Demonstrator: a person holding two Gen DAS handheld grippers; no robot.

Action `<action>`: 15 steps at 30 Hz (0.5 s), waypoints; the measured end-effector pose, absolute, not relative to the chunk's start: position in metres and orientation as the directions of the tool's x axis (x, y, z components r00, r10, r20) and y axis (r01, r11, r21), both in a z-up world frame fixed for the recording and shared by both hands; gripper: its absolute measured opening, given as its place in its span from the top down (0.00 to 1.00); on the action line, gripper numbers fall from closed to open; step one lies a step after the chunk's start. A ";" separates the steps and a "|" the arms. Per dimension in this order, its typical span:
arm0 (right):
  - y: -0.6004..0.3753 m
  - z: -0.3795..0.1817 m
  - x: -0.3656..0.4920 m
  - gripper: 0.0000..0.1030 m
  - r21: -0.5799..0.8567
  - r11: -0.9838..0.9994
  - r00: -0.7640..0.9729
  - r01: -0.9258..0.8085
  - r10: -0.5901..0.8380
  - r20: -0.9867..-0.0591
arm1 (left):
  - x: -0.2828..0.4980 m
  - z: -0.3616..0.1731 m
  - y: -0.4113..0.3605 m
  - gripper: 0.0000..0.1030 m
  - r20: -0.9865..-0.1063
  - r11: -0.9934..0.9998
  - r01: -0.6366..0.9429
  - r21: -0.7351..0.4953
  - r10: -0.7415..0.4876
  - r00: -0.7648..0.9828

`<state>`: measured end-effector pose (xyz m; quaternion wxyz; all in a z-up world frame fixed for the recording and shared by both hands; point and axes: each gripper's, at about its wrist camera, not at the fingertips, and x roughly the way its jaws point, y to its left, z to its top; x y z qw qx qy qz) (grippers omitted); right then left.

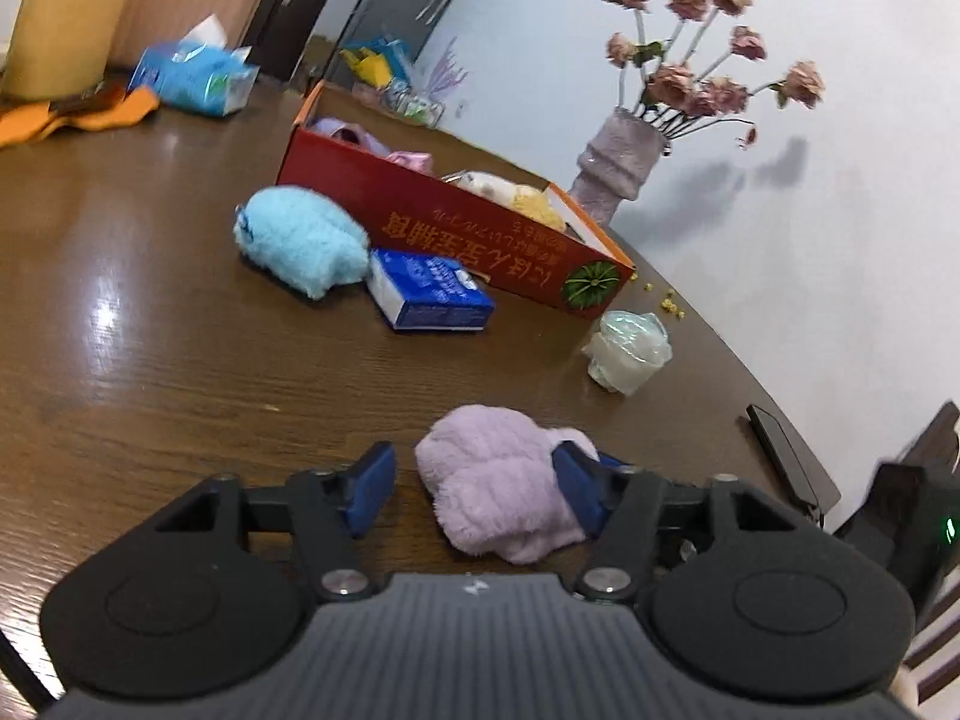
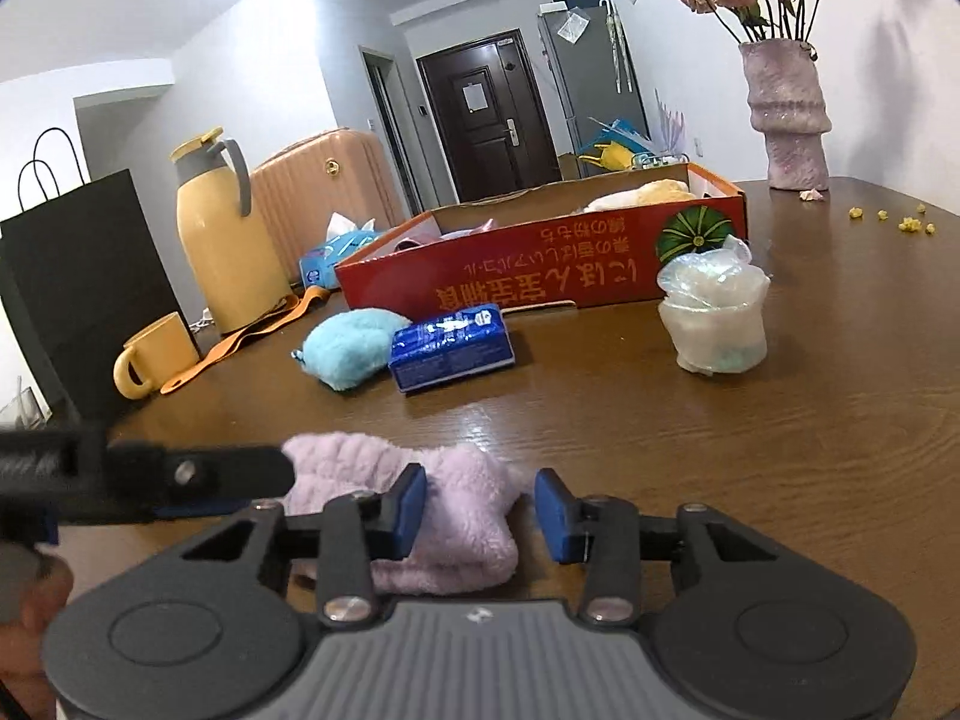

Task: Organize soft objects
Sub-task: 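Grasp the lilac fuzzy towel with the left gripper, then carry the lilac towel into the box and open the left gripper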

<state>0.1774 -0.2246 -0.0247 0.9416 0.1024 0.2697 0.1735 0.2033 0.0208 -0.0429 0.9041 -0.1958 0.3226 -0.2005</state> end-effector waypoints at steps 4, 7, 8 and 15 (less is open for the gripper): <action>-0.225 -0.026 0.170 0.62 0.277 0.922 0.799 -0.270 0.375 -0.470 | 0.207 -0.047 0.014 0.68 -0.517 0.836 0.254 -0.487 -0.510 0.688; -0.224 -0.025 0.170 0.72 0.287 0.919 0.795 -0.270 0.381 -0.472 | 0.204 -0.046 0.008 0.70 -0.519 0.856 0.275 -0.438 -0.490 0.701; -0.225 -0.024 0.171 0.79 0.307 0.909 0.786 -0.282 0.403 -0.469 | 0.204 -0.046 0.008 0.71 -0.520 0.856 0.275 -0.438 -0.491 0.699; -0.225 0.002 0.185 0.84 0.288 0.904 0.800 -0.315 0.417 -0.432 | 0.221 -0.017 0.005 0.75 -0.449 0.841 0.356 -0.408 -0.524 0.724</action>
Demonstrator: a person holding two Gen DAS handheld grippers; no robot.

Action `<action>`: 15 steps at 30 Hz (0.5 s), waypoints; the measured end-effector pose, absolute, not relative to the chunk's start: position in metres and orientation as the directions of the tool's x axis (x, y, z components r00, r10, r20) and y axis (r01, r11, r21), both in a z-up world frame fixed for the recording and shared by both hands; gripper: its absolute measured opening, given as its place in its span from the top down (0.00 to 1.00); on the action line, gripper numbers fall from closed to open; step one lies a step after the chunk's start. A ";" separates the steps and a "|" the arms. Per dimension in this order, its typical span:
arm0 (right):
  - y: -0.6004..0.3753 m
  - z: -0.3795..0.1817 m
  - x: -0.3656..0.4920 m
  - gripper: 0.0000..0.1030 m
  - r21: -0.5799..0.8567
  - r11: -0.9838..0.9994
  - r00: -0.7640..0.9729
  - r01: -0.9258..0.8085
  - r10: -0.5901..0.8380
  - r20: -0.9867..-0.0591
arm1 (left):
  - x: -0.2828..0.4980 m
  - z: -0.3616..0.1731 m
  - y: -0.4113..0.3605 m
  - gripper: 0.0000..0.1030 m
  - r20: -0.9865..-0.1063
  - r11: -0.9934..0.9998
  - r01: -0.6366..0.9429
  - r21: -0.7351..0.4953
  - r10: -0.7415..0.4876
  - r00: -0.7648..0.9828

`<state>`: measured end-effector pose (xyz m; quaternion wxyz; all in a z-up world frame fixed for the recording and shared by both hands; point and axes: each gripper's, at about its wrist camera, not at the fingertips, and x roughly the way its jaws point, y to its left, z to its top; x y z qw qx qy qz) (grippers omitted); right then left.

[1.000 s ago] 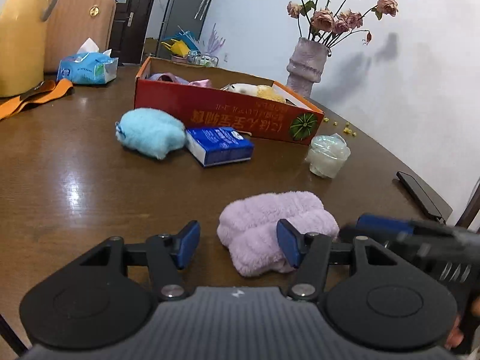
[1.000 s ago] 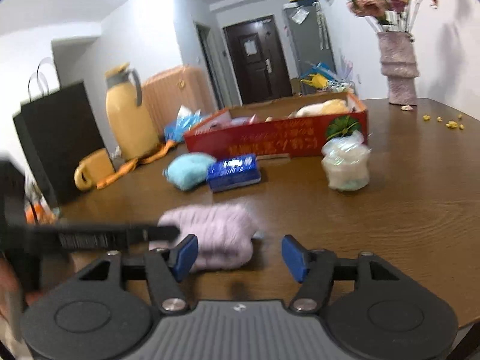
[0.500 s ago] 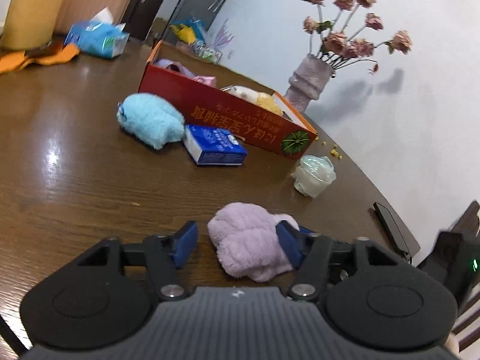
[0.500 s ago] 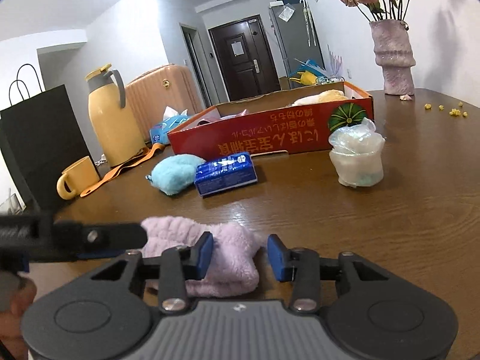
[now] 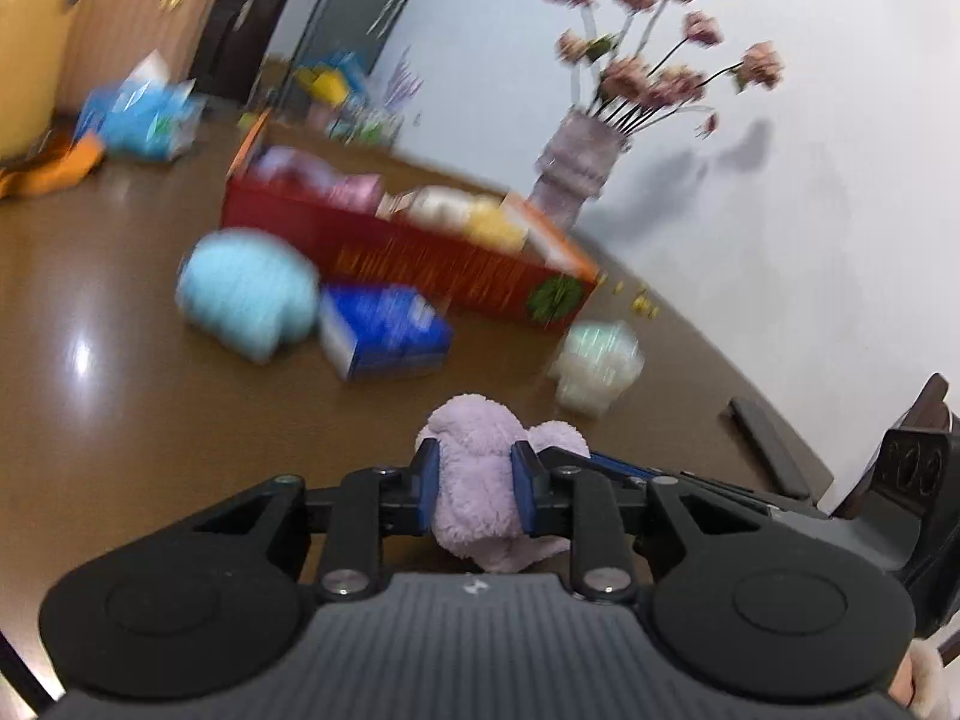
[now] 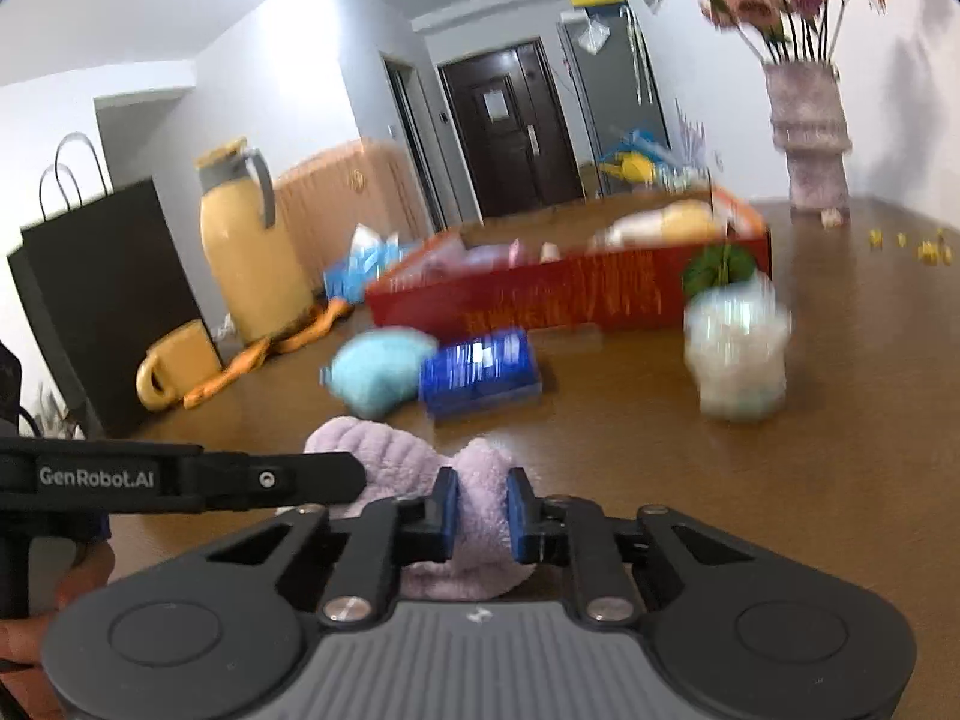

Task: Organize soft objects
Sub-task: 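Carry the lilac towel into the box and open the left gripper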

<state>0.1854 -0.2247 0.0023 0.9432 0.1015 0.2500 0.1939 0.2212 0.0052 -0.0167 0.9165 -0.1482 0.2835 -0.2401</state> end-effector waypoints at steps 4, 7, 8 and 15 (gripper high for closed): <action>-0.240 0.043 0.232 0.84 0.285 0.900 0.827 -0.329 0.421 -0.373 | 0.278 0.027 -0.005 0.75 -0.403 0.831 0.421 -0.364 -0.548 0.733; -0.249 0.074 0.294 0.84 0.225 0.913 0.839 -0.341 0.404 -0.364 | 0.347 0.055 -0.022 0.75 -0.422 0.843 0.415 -0.343 -0.533 0.734; -0.251 0.082 0.324 0.84 0.212 0.917 0.835 -0.337 0.395 -0.383 | 0.376 0.062 -0.030 0.75 -0.428 0.850 0.412 -0.329 -0.523 0.737; -0.251 0.067 0.502 0.84 0.160 0.960 0.749 -0.229 0.279 -0.600 | 0.542 0.027 -0.063 0.73 -0.641 0.898 0.222 -0.380 -0.428 0.637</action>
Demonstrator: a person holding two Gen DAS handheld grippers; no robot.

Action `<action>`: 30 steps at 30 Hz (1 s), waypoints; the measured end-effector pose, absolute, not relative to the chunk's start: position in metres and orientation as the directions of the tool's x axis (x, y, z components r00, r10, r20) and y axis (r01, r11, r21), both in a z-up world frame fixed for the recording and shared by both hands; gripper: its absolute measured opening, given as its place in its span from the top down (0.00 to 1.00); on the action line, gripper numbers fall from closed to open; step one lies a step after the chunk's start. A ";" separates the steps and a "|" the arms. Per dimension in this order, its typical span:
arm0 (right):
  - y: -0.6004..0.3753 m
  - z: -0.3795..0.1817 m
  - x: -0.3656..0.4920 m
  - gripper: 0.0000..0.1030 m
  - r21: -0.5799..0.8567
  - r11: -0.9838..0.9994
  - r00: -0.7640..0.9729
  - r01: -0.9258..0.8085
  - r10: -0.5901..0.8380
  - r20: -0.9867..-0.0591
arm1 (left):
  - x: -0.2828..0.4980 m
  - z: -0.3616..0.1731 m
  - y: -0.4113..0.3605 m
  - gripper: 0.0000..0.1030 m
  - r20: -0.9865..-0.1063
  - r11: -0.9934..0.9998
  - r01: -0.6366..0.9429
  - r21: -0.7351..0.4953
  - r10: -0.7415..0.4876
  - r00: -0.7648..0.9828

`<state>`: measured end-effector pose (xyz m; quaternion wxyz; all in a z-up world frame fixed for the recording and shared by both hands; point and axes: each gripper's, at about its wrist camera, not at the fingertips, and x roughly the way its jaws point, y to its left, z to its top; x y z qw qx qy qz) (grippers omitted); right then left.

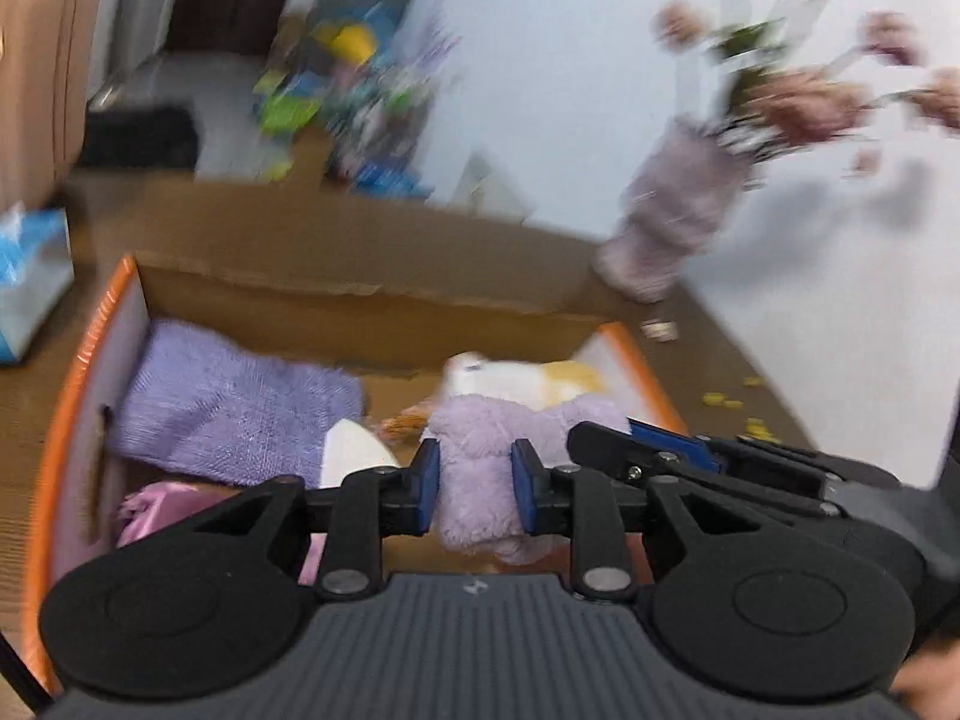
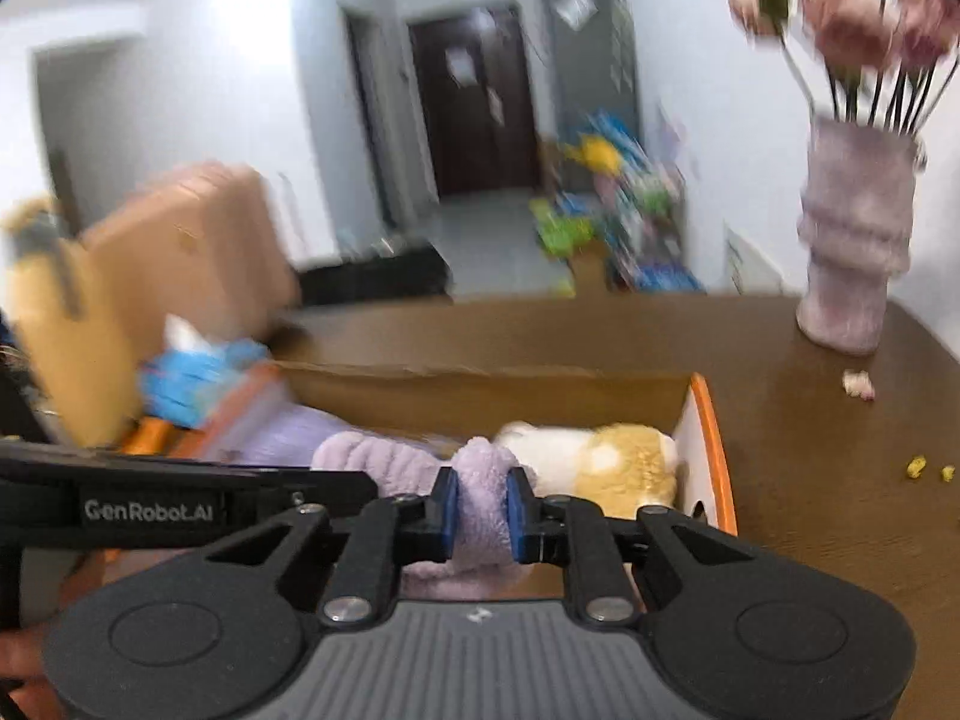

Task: Organize soft objects
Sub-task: 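Carry the lilac towel into the box and open the left gripper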

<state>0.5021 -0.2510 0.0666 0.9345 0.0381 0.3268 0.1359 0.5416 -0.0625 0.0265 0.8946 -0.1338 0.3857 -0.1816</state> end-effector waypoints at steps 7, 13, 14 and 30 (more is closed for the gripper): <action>-0.229 0.024 0.538 0.80 -0.017 0.980 0.663 -0.199 0.122 -0.738 | 0.561 0.002 -0.071 0.51 -0.689 0.931 0.195 -0.308 -0.360 0.629; -0.235 0.055 0.514 0.57 -0.012 0.977 0.702 -0.212 0.143 -0.698 | 0.522 0.050 -0.061 0.39 -0.611 0.932 0.267 -0.246 -0.363 0.703; -0.237 0.067 0.503 0.55 -0.026 0.977 0.728 -0.213 0.141 -0.671 | 0.509 0.063 -0.057 0.32 -0.586 0.932 0.285 -0.224 -0.362 0.725; -0.290 0.165 0.300 0.36 -0.023 0.962 0.875 -0.272 0.237 -0.421 | 0.316 0.123 0.013 0.08 -0.415 0.975 0.217 0.053 -0.176 0.892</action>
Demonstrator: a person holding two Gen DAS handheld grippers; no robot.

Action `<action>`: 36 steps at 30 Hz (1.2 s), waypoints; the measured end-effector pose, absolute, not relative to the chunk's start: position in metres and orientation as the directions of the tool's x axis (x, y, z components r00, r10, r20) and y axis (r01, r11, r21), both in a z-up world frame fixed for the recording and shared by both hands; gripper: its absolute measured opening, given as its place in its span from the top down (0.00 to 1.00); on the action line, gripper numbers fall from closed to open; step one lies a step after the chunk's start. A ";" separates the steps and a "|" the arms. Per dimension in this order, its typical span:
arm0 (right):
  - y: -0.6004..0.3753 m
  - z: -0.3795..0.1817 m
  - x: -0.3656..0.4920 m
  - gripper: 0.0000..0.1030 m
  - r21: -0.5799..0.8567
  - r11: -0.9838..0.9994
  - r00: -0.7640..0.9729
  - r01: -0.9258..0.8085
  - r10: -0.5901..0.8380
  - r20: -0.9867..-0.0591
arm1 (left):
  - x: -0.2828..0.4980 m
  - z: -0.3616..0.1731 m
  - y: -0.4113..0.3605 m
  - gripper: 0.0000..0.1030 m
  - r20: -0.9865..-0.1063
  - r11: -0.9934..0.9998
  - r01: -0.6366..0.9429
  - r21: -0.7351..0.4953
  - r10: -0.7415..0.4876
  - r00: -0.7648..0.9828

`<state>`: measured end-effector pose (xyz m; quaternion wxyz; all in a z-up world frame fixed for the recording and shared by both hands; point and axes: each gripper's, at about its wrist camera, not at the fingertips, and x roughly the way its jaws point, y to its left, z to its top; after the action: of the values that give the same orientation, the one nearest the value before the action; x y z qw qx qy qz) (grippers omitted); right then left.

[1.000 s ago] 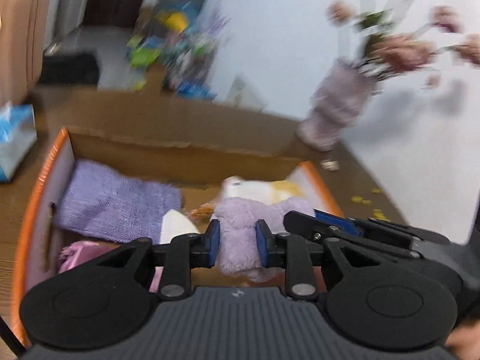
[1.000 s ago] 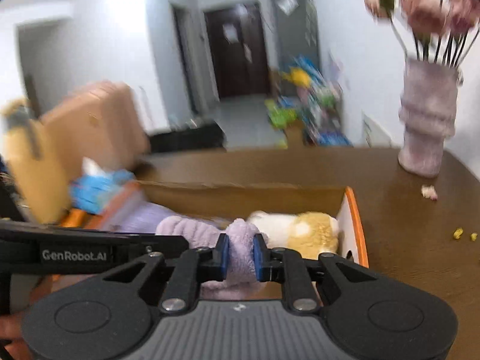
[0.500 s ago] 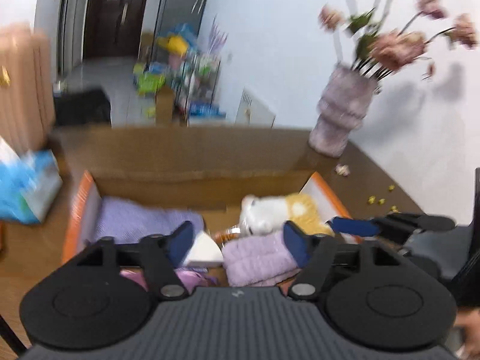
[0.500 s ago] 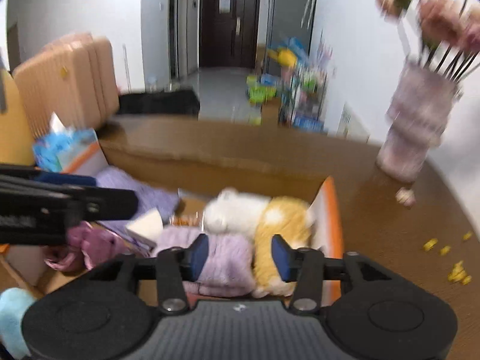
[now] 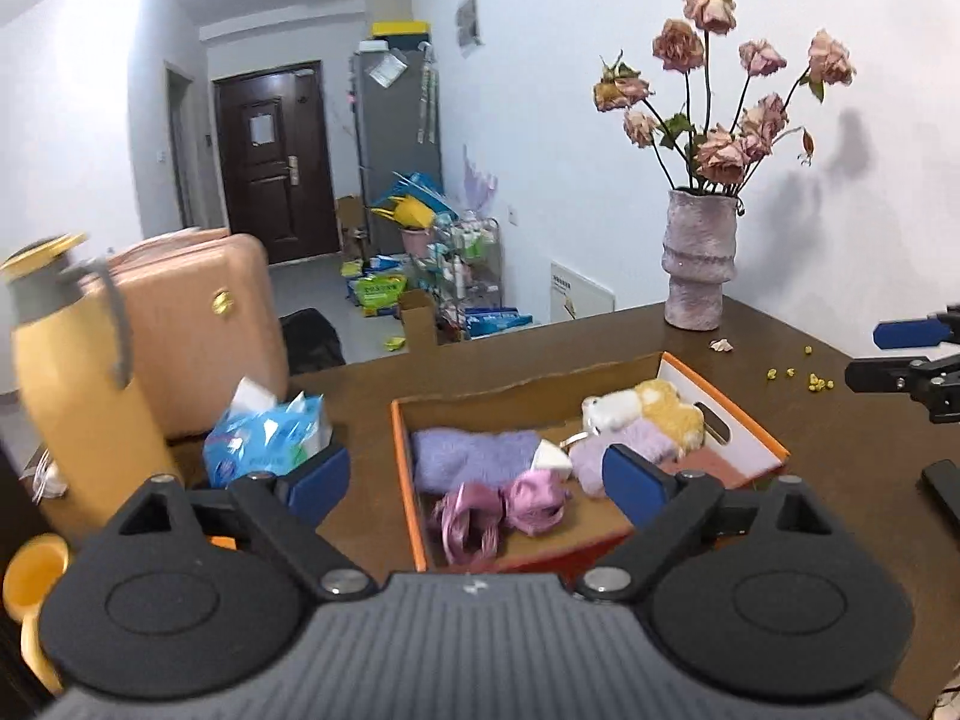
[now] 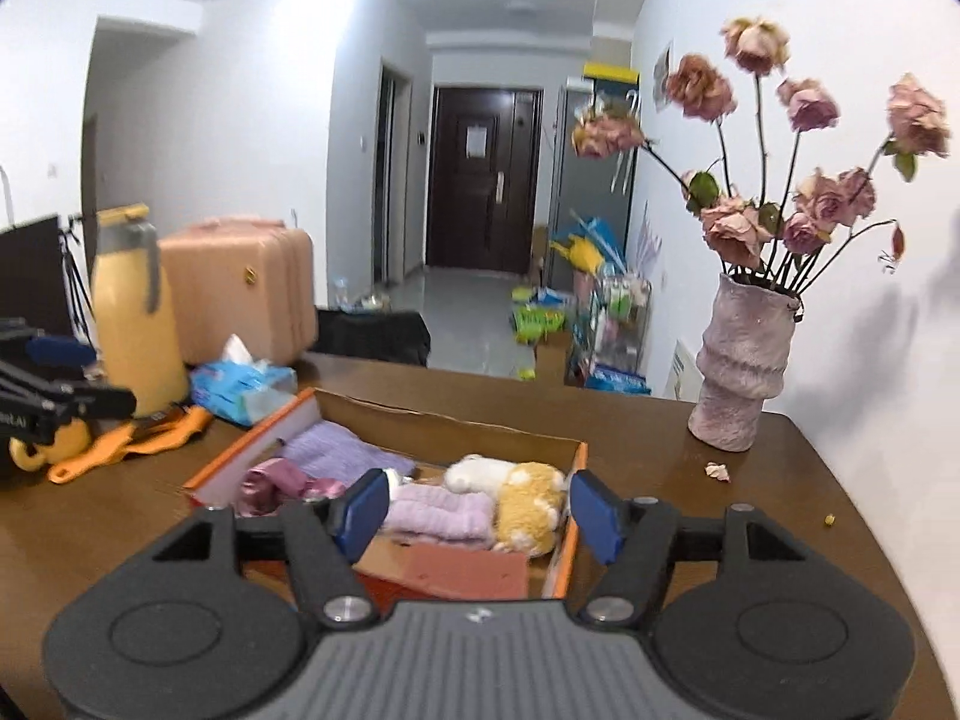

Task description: Organize soft objects

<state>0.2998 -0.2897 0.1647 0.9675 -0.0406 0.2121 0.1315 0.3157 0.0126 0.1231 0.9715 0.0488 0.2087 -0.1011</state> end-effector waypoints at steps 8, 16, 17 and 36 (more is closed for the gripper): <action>-0.277 0.103 0.182 0.34 0.057 0.939 0.869 -0.339 0.336 -0.363 | 0.205 0.057 0.032 0.05 -0.413 0.986 0.148 0.070 -0.106 0.905; -0.281 0.038 0.109 0.32 0.225 0.932 0.846 -0.284 0.354 -0.399 | 0.128 0.018 0.051 0.04 -0.420 0.993 0.097 -0.073 -0.118 0.900; -0.279 0.033 0.107 0.32 0.221 0.932 0.840 -0.287 0.355 -0.410 | 0.130 0.015 0.049 0.04 -0.435 0.991 0.110 -0.070 -0.130 0.891; -0.234 0.014 0.260 0.56 0.312 0.897 0.773 -0.313 0.432 -0.466 | 0.285 -0.010 0.006 0.57 -0.565 0.944 0.162 -0.287 -0.303 0.768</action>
<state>0.2602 -0.2341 0.0144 0.9351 0.1090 0.2722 0.1990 0.2850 0.0060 -0.0101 0.9335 -0.1112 0.3172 -0.1246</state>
